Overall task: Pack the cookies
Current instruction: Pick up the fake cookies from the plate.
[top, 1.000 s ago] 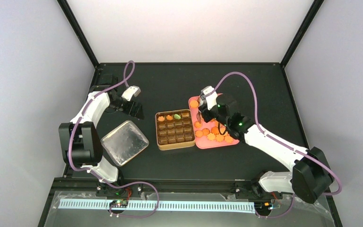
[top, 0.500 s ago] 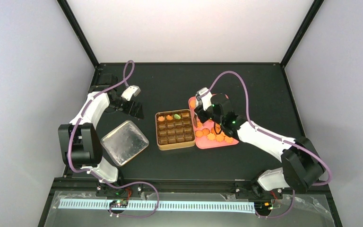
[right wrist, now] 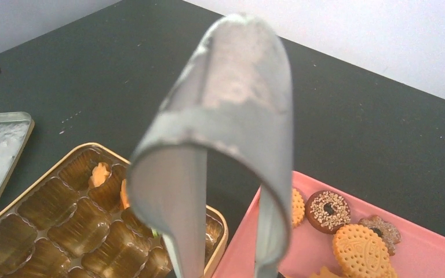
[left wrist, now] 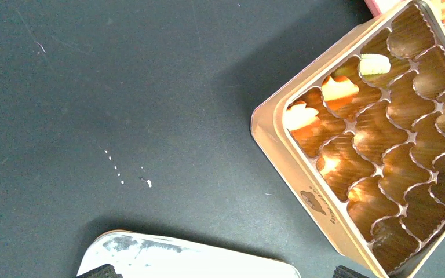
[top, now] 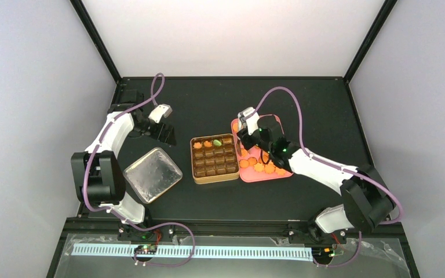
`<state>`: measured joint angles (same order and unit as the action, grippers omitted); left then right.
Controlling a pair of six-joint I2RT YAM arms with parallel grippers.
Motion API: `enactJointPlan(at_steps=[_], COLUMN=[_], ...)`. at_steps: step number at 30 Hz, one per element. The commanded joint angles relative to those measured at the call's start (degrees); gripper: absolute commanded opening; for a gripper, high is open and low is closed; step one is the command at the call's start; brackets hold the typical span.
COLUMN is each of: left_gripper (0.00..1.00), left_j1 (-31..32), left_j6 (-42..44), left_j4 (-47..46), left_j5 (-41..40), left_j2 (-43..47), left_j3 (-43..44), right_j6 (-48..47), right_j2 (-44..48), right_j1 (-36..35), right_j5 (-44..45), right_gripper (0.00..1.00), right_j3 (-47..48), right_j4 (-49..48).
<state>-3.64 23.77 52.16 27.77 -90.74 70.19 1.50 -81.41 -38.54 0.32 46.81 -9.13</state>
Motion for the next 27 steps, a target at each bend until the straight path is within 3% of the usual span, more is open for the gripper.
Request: enactJointPlan(at_steps=[1, 18, 27], left_gripper=[0.98, 0.98, 0.97], left_j1=[-0.3, -0.2, -0.3], left_j6=[0.3, 0.0, -0.1], left_j4=[1.4, 1.0, 1.0], left_j5=[1.2, 2.4, 2.5], left_j2=[1.1, 0.8, 0.8], left_j3=[2.2, 1.7, 1.7], right_j6=[0.5, 3.2, 4.1], right_j2=[1.0, 12.0, 14.6], right_j1=[0.1, 0.1, 0.0], right_j5=[2.0, 12.4, 12.1], right_gripper=[0.33, 0.21, 0.19], right_j3=[-3.0, -8.7, -7.7], right_j4=[-1.3, 0.5, -1.7])
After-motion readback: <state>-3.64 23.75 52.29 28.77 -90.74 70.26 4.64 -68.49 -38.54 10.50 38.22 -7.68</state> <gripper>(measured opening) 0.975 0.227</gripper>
